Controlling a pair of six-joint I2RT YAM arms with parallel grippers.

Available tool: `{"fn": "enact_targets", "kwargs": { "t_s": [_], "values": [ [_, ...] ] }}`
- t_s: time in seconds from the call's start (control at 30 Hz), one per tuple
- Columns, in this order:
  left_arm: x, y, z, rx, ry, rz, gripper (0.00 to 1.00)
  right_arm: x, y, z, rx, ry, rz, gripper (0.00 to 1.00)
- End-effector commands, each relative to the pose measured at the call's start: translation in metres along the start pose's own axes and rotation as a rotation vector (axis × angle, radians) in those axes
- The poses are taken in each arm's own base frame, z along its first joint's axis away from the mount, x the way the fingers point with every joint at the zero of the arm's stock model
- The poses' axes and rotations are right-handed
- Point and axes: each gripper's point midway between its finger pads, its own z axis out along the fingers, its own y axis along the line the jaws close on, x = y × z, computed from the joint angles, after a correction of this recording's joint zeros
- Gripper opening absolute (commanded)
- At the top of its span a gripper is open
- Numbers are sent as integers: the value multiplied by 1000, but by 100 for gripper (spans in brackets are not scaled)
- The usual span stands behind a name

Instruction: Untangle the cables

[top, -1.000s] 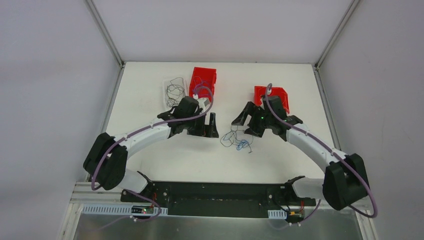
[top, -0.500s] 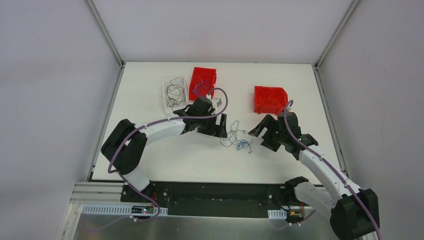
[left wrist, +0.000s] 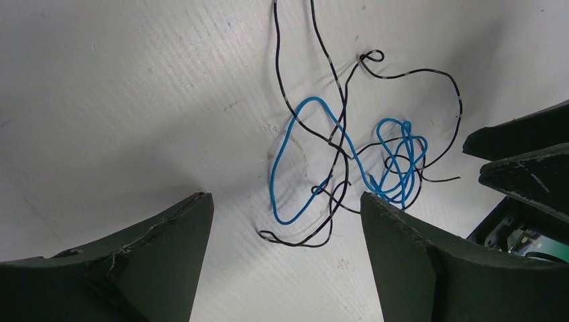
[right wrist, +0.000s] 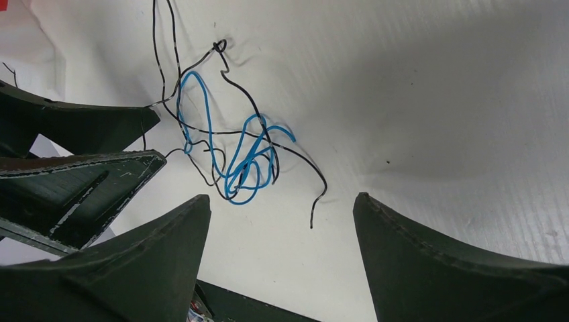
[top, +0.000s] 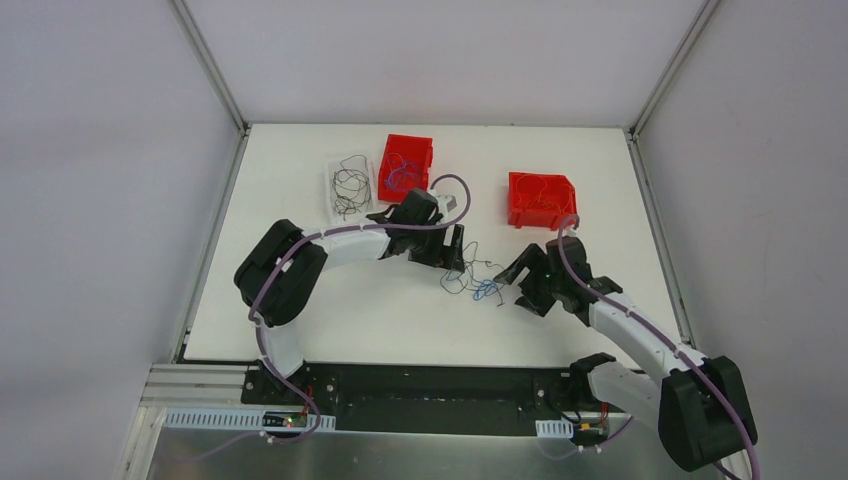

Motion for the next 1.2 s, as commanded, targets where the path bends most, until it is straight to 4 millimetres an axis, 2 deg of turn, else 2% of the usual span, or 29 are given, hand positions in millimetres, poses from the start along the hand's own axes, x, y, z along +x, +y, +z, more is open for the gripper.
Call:
{"fn": "enact_targets", "kwargs": {
  "t_s": [0.0, 0.23, 0.4, 0.53, 0.57, 0.7, 0.83, 0.87, 1.03, 1.17],
  "values": [
    [-15, -21, 3, 71, -26, 25, 82, -5, -1, 6, 17, -32, 24, 81],
    [-16, -21, 8, 69, -21, 14, 81, -14, -9, 11, 67, -77, 35, 77],
    [-17, -22, 13, 77, -11, 1, 74, -17, -2, 18, 69, -61, 34, 67],
    [-16, -23, 12, 80, -7, -3, 69, -11, 12, 20, 10, -12, 18, 59],
    [-15, -23, 10, 79, -8, -1, 66, -10, 14, 20, -4, -5, 8, 59],
    [-13, -25, 4, 87, -1, 7, 40, -10, 18, 17, -11, -1, -50, 58],
    [-10, -26, -3, 83, 18, 16, 6, -13, 22, 13, 1, -3, -106, 55],
    [-11, -27, -8, 79, 16, 21, 0, -14, 24, 10, -3, 0, -129, 55],
    [-27, -42, -34, 91, -31, 55, 0, -19, 38, -10, -19, -32, -242, 56],
    [-37, -59, -51, 135, -50, 68, 0, -14, 53, -22, -51, -10, -273, 56]
  ]
}}
